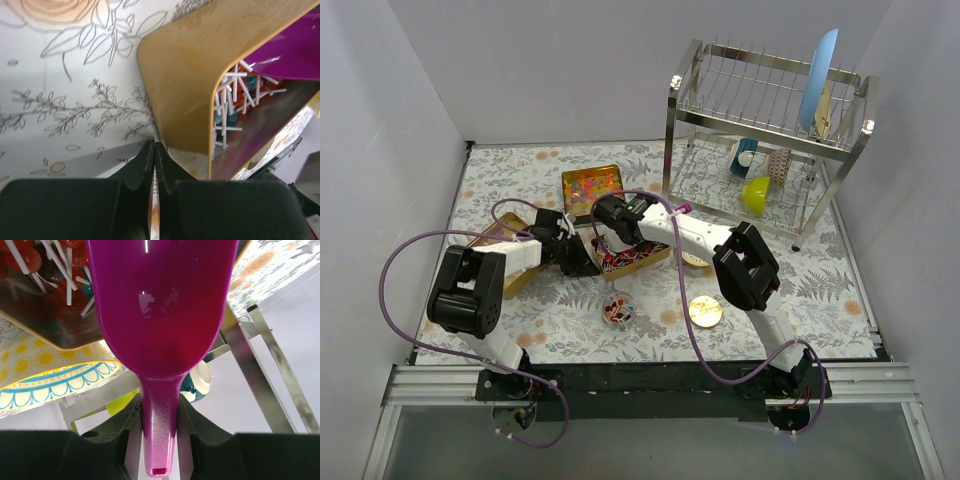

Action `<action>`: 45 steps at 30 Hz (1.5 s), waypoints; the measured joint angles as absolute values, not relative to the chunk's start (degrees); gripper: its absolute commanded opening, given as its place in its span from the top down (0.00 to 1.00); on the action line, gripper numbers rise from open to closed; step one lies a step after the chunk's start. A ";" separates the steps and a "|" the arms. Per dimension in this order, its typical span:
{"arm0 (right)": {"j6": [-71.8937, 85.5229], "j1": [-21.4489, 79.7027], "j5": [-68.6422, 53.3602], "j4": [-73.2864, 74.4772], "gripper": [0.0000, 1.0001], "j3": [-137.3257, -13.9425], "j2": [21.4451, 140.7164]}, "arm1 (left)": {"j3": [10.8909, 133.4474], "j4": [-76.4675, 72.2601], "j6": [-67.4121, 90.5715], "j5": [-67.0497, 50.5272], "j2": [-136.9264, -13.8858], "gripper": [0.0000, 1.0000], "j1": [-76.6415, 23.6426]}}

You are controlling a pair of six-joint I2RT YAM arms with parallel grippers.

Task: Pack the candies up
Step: Scoop the fake candies from the storage box.

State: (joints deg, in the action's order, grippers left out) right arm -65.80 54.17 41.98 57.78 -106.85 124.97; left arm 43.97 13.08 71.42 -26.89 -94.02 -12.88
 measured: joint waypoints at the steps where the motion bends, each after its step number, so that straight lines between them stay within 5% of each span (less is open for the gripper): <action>1: -65.84 53.89 41.93 57.45 0.99 -106.45 124.99 | 44.38 12.88 71.53 -27.14 -94.48 1.00 -12.88; 20: -64.36 56.77 34.24 58.13 0.99 -108.92 128.73 | 48.69 13.65 71.42 -27.20 -98.15 1.00 -12.93; 34: -63.24 47.33 15.99 52.86 0.99 -94.11 117.12 | 48.93 21.37 64.93 -25.47 -92.47 1.00 -12.99; 45: -62.92 46.46 8.97 50.15 0.99 -90.94 113.40 | 52.84 28.51 57.39 -27.81 -83.59 0.77 -12.99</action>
State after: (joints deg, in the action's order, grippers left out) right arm -62.92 46.46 8.97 50.15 -90.94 113.40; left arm 52.84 28.51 57.39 -27.81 -83.59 -12.99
